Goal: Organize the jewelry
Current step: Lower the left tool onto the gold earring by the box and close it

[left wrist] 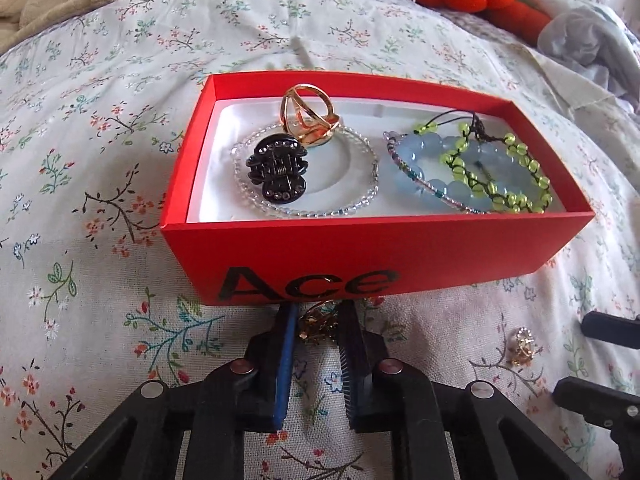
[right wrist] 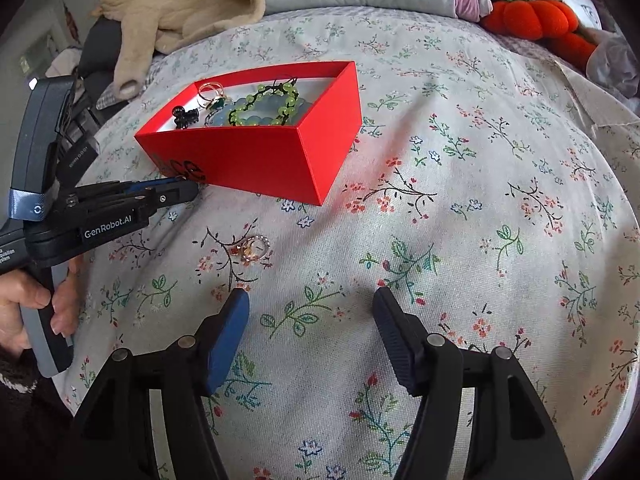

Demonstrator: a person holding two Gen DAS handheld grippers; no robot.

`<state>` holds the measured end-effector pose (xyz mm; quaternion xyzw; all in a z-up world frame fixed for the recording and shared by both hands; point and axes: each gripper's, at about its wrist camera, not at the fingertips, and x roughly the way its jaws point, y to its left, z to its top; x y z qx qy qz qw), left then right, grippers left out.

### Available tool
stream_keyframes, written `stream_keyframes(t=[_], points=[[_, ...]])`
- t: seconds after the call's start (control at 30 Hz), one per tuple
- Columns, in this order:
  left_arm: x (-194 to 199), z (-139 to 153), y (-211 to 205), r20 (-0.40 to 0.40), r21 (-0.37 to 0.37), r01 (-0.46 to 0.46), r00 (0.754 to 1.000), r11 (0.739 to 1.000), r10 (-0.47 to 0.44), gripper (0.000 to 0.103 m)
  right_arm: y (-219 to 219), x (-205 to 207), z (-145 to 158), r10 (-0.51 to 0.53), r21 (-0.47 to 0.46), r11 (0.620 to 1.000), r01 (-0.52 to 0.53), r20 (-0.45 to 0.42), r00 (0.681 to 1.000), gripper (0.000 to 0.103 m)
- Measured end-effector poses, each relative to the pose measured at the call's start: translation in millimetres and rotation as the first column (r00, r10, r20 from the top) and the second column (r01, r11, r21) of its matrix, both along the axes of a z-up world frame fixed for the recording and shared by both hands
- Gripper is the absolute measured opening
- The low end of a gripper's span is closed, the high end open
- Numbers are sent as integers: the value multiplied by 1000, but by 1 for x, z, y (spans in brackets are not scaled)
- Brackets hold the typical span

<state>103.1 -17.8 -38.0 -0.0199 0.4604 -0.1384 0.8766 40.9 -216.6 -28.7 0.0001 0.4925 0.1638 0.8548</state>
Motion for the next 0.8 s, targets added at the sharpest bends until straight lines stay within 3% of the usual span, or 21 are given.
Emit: stream_keyframes(t=[0.23, 0.43, 0.63, 0.8], points=[[-6, 11, 21, -16, -103, -36, 999, 994, 34, 15, 2, 0, 1, -5, 11, 1000, 5, 4, 1000, 67], [-11, 13, 43, -29, -125, -69, 997, 990, 66, 15, 13, 0, 0, 8, -11, 1000, -8, 19, 1000, 67], [-14, 6, 53, -80, -239, -26, 997, 971, 7, 15, 23, 1, -1, 19, -41, 999, -17, 37, 999, 67], [-17, 9, 57, -57, -246, -24, 998, 969, 11, 24, 24, 2, 1, 21, -33, 999, -20, 33, 999, 67]])
